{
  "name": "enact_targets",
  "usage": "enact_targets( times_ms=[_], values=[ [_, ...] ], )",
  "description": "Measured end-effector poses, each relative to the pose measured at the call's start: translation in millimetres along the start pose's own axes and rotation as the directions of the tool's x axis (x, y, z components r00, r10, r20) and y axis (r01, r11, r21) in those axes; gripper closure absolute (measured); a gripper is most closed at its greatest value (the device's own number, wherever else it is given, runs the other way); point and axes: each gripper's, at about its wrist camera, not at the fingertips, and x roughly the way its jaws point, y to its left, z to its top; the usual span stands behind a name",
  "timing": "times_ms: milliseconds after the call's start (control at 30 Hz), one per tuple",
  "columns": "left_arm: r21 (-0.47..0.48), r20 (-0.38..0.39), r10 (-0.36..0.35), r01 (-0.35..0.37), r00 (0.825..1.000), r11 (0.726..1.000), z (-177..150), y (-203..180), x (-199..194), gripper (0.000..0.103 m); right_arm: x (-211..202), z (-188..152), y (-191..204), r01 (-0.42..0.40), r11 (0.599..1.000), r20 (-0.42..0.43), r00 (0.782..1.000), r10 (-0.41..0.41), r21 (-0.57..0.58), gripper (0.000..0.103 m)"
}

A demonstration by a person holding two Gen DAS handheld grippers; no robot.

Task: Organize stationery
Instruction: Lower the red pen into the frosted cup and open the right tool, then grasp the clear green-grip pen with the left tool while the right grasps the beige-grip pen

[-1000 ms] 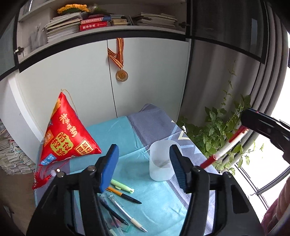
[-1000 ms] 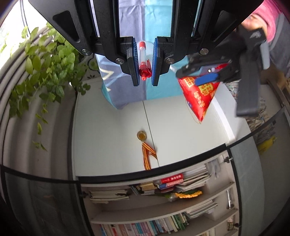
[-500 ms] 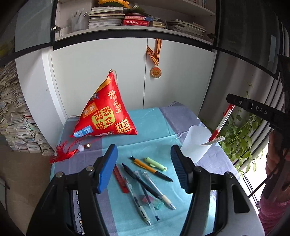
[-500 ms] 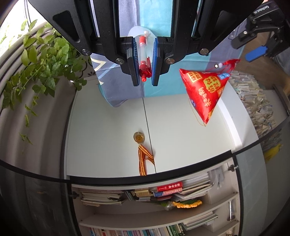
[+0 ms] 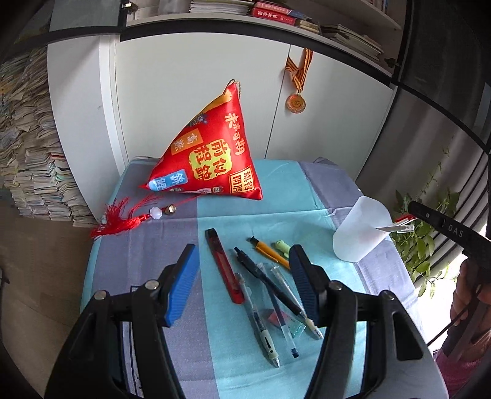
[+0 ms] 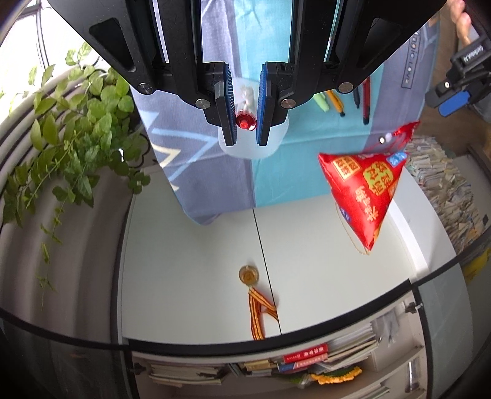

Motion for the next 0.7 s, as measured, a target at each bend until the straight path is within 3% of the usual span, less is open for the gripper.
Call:
enact_targets(
  times_ms=[167, 367, 500, 600, 700],
  values=[
    [0.02, -0.031, 0.014, -0.013, 0.999, 1.0, -12.4, 2.2, 4.6, 0.044, -0.8, -5.8, -1.4, -0.007, 1.0, -0.016, 1.0, 0.007, 0.012, 0.089],
    [0.072, -0.12, 0.016, -0.007, 0.993, 0.997, -38.9, -7.0, 25.2, 0.046, -18.9, -13.0, -1.0, -0.013, 1.0, 0.006, 1.0, 0.012, 0.01, 0.089],
    [0.089, -0.196, 0.022, -0.005, 0.98, 0.996, -57.1, -12.9, 46.3, 0.059, -37.6, -22.6, 4.5, -0.062, 0.998, 0.01, 0.998, 0.062, -0.01, 0.089],
    [0.078, -0.239, 0.018, 0.001, 0.971, 0.997, -65.1, -14.0, 59.2, 0.067, -36.7, -39.7, 29.2, -0.105, 0.987, -0.063, 0.993, 0.098, -0.123, 0.089],
    [0.075, -0.268, 0.017, 0.003, 0.963, 0.997, -72.4, -14.0, 66.3, 0.068, -22.3, -68.0, 58.4, -0.177, 0.955, -0.17, 0.976, 0.139, -0.237, 0.089]
  ],
)
